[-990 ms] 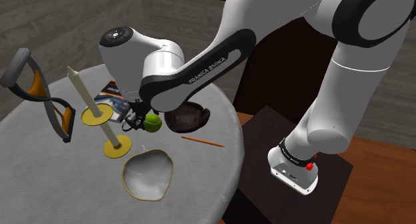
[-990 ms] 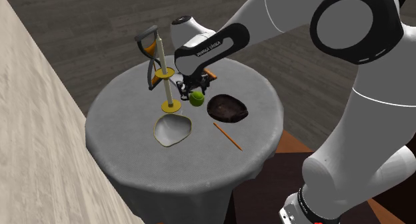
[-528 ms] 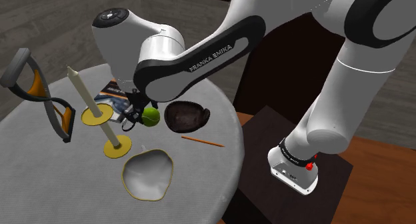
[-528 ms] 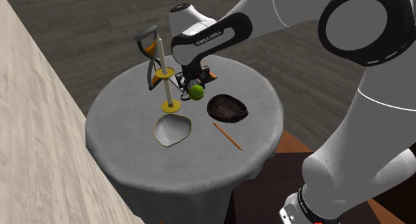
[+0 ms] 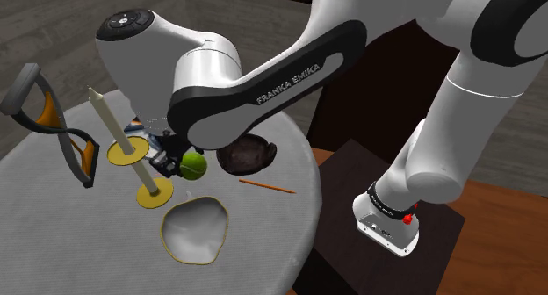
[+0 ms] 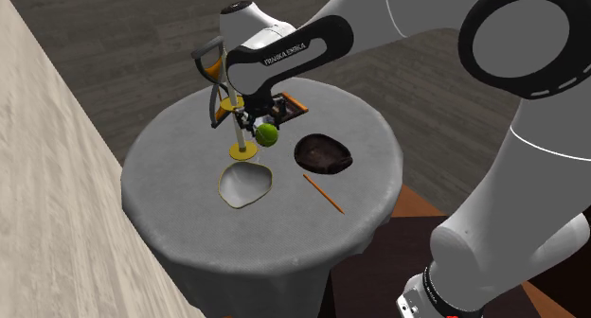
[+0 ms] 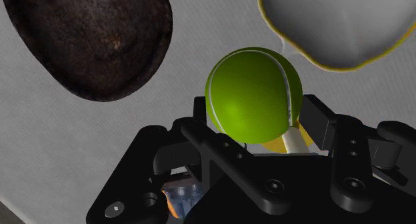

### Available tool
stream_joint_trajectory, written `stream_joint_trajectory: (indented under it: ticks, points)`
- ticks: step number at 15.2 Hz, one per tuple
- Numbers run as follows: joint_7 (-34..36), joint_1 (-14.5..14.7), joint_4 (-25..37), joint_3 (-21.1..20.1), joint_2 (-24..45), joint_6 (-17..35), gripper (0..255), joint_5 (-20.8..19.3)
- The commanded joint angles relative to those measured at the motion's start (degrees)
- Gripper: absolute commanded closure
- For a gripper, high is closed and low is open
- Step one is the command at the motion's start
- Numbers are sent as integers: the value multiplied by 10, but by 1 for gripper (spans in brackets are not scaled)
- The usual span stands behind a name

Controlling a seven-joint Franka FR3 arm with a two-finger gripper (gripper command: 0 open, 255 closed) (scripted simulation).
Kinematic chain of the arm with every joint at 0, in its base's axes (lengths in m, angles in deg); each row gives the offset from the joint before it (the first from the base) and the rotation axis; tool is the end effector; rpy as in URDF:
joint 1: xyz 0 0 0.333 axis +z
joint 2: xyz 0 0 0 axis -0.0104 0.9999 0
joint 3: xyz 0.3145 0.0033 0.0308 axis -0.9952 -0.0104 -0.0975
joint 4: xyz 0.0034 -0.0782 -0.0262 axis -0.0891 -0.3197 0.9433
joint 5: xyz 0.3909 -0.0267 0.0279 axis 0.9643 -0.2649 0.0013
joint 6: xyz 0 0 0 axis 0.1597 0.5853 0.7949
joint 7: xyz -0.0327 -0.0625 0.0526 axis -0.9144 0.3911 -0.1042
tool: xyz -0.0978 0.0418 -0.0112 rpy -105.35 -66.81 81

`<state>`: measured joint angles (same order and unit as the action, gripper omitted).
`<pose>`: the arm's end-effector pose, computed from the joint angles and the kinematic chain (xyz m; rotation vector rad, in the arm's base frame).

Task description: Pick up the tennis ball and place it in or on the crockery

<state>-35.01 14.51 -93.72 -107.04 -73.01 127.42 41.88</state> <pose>0.3952 0.4403 0.4009 3.0058 0.4482 0.0877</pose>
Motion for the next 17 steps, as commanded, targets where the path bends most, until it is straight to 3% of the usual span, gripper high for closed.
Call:
stream_joint_trajectory:
  ticks: [1,7,17]
  points:
    - [23,14,-1,-11,-8,-9,255,5]
    - [106,68,18,-40,8,-30,255,-5]
    - [134,77,-18,-29,46,33,255,-40]
